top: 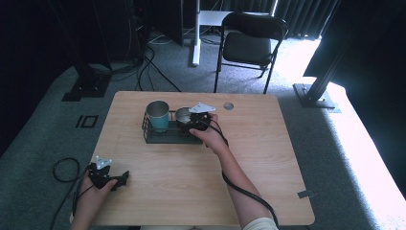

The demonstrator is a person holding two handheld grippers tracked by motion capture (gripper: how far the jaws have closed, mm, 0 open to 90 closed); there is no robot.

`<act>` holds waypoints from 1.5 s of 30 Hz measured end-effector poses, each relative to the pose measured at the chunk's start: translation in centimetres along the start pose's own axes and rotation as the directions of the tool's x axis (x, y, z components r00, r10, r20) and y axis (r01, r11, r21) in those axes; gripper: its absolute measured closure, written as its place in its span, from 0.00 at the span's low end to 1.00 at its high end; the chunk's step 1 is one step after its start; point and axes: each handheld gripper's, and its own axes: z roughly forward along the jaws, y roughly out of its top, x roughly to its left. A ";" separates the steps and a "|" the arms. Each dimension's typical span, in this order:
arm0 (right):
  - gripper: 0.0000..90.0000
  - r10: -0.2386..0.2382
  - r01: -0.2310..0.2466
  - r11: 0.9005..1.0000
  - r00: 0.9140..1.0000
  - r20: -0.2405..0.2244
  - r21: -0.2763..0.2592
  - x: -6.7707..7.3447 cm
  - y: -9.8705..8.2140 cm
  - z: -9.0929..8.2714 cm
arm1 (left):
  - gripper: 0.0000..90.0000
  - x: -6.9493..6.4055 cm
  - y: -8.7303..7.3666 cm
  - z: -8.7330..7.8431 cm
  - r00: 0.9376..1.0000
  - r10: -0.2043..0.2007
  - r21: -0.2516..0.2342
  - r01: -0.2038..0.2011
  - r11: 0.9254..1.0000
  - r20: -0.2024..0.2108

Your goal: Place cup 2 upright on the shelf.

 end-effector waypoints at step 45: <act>0.13 0.002 -0.002 1.000 1.000 0.000 -0.031 -2.6 -1.8 -6.7 | 0.02 0.0 0.0 0.0 1.000 0.000 0.000 0.000 1.000 0.000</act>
